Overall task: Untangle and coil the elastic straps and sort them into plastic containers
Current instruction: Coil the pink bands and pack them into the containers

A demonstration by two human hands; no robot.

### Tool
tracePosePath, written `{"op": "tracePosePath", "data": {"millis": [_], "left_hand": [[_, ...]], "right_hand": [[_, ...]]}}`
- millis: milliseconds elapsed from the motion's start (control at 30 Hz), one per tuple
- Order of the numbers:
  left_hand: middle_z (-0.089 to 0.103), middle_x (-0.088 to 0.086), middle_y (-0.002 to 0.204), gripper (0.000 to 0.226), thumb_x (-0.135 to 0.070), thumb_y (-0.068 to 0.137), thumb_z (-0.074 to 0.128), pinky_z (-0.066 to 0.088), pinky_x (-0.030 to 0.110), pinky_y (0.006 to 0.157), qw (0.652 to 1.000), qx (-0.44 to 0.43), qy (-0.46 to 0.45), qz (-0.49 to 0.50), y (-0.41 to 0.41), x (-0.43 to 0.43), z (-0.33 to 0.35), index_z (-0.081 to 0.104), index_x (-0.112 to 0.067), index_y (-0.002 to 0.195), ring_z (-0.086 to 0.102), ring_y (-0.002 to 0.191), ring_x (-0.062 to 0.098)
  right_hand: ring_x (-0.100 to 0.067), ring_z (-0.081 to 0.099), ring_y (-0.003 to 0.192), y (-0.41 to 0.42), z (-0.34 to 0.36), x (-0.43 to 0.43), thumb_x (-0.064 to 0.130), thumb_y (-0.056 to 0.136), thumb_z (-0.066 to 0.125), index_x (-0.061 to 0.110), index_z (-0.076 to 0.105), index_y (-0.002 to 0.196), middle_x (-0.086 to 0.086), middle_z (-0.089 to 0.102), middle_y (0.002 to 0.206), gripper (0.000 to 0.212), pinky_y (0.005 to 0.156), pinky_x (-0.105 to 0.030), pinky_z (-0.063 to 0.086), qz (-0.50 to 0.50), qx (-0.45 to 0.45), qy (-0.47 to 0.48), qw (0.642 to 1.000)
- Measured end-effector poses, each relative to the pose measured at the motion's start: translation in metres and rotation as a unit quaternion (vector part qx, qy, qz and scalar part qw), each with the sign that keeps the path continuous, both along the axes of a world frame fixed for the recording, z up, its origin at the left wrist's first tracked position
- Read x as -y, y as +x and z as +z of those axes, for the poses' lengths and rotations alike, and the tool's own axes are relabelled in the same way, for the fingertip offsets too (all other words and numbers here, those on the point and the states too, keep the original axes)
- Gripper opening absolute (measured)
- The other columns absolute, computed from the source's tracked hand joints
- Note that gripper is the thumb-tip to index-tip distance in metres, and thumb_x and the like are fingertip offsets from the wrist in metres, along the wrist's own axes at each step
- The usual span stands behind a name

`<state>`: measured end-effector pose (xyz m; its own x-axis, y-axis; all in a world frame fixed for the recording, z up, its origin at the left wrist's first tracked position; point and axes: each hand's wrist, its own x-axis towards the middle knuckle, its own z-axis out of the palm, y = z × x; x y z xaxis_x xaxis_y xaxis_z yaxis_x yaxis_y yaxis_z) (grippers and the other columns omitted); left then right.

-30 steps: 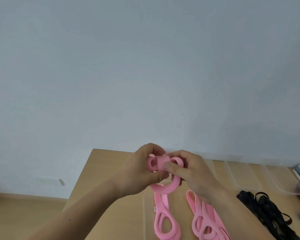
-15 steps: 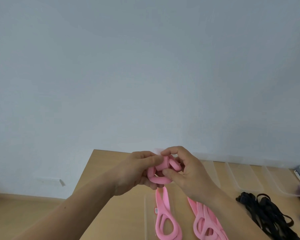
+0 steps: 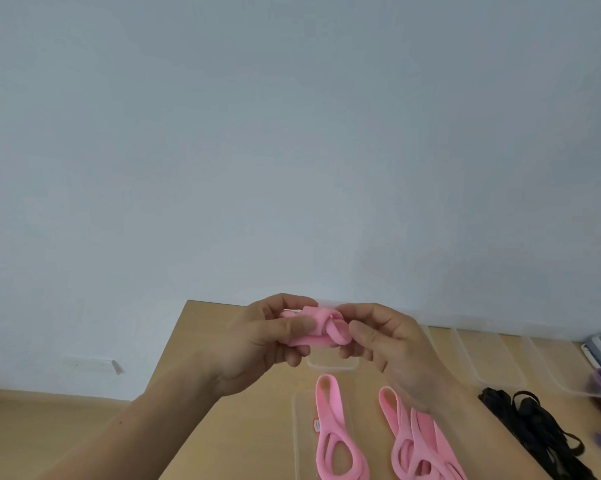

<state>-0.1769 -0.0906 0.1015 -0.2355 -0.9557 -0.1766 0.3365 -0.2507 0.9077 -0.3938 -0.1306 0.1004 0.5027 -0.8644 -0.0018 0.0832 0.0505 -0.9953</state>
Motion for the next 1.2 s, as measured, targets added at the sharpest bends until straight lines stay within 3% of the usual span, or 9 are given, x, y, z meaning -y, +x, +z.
{"op": "tracePosePath", "data": {"millis": [167, 233, 367, 500, 733, 867, 967, 1100, 1200], "left_hand": [[0.063, 0.016, 0.092, 0.048, -0.018, 0.079, 0.071, 0.05, 0.024, 0.054, 0.998, -0.054, 0.03, -0.03, 0.011, 0.004, -0.005, 0.06, 0.007, 0.119, 0.059, 0.064, 0.02], [0.063, 0.016, 0.092, 0.048, -0.018, 0.079, 0.072, 0.052, 0.024, 0.054, 0.996, -0.071, 0.045, -0.03, 0.015, 0.006, -0.008, 0.061, 0.006, 0.118, 0.059, 0.064, 0.019], [0.063, 0.018, 0.091, 0.047, -0.015, 0.077, 0.078, 0.052, 0.023, 0.054, 0.994, -0.081, 0.065, -0.014, 0.022, 0.009, -0.013, 0.061, 0.006, 0.116, 0.06, 0.063, 0.02], [0.065, 0.018, 0.088, 0.049, -0.013, 0.076, 0.074, 0.053, 0.023, 0.054, 0.994, -0.076, 0.072, 0.018, 0.027, 0.012, -0.018, 0.06, 0.008, 0.118, 0.06, 0.061, 0.02], [0.068, 0.017, 0.086, 0.048, -0.011, 0.077, 0.076, 0.053, 0.024, 0.056, 0.995, -0.04, 0.069, 0.061, 0.027, 0.02, -0.034, 0.058, 0.004, 0.119, 0.06, 0.061, 0.02], [0.068, 0.017, 0.087, 0.042, -0.01, 0.081, 0.076, 0.053, 0.025, 0.055, 0.995, -0.014, 0.093, 0.037, 0.021, 0.031, -0.048, 0.059, 0.004, 0.116, 0.061, 0.063, 0.022], [0.067, 0.017, 0.089, 0.036, -0.008, 0.083, 0.077, 0.052, 0.028, 0.057, 0.992, 0.046, 0.112, 0.033, 0.01, 0.044, -0.064, 0.06, 0.001, 0.113, 0.062, 0.065, 0.026], [0.071, 0.013, 0.089, 0.042, -0.016, 0.079, 0.08, 0.052, 0.027, 0.059, 0.987, 0.087, 0.134, 0.009, -0.018, 0.062, -0.084, 0.059, -0.001, 0.112, 0.064, 0.07, 0.024], [0.075, 0.006, 0.089, 0.011, -0.013, 0.085, 0.069, 0.05, 0.024, 0.057, 0.985, 0.107, 0.129, -0.036, -0.036, 0.078, -0.094, 0.07, -0.011, 0.095, 0.067, 0.07, 0.019]], "right_hand": [[-0.02, 0.061, 0.071, 0.011, -0.007, 0.003, 0.032, 0.071, 0.085, 0.012, 0.074, 0.103, -0.012, 0.072, 0.096, 0.039, 0.068, -0.026, 0.052, 0.009, 0.015, 0.015, 1.0], [-0.017, 0.057, 0.068, 0.019, -0.01, 0.005, 0.024, 0.072, 0.086, 0.009, 0.074, 0.099, -0.012, 0.071, 0.095, 0.033, 0.064, -0.024, 0.05, -0.011, 0.035, 0.028, 0.999], [-0.014, 0.052, 0.063, 0.035, -0.018, 0.002, 0.022, 0.071, 0.078, 0.007, 0.071, 0.094, -0.01, 0.069, 0.087, 0.028, 0.057, -0.023, 0.046, -0.081, 0.026, 0.018, 0.996], [-0.012, 0.052, 0.053, 0.054, -0.029, -0.004, 0.003, 0.089, 0.066, 0.004, 0.064, 0.092, -0.001, 0.066, 0.071, 0.004, 0.05, -0.022, 0.044, -0.161, -0.03, -0.058, 0.985], [-0.013, 0.059, 0.055, 0.067, -0.051, -0.006, 0.002, 0.092, 0.062, 0.008, 0.063, 0.094, -0.001, 0.068, 0.073, 0.006, 0.052, -0.022, 0.05, -0.234, -0.067, -0.124, 0.962], [-0.013, 0.064, 0.074, 0.049, -0.063, 0.008, 0.006, 0.092, 0.064, 0.023, 0.071, 0.094, 0.003, 0.072, 0.087, 0.018, 0.065, -0.026, 0.053, -0.198, -0.121, -0.087, 0.969], [-0.008, 0.064, 0.095, 0.031, -0.071, 0.023, 0.022, 0.088, 0.067, 0.038, 0.066, 0.109, 0.015, 0.067, 0.106, 0.025, 0.078, -0.022, 0.051, -0.14, -0.184, -0.136, 0.963], [0.003, 0.052, 0.108, 0.016, -0.085, 0.051, 0.052, 0.077, 0.065, 0.037, 0.062, 0.118, 0.024, 0.058, 0.112, 0.043, 0.085, -0.01, 0.041, -0.01, -0.359, -0.284, 0.889], [0.001, 0.051, 0.103, 0.002, -0.103, 0.07, 0.053, 0.081, 0.065, 0.032, 0.064, 0.117, 0.018, 0.061, 0.109, 0.042, 0.087, -0.017, 0.044, 0.032, -0.385, -0.317, 0.866]]}}
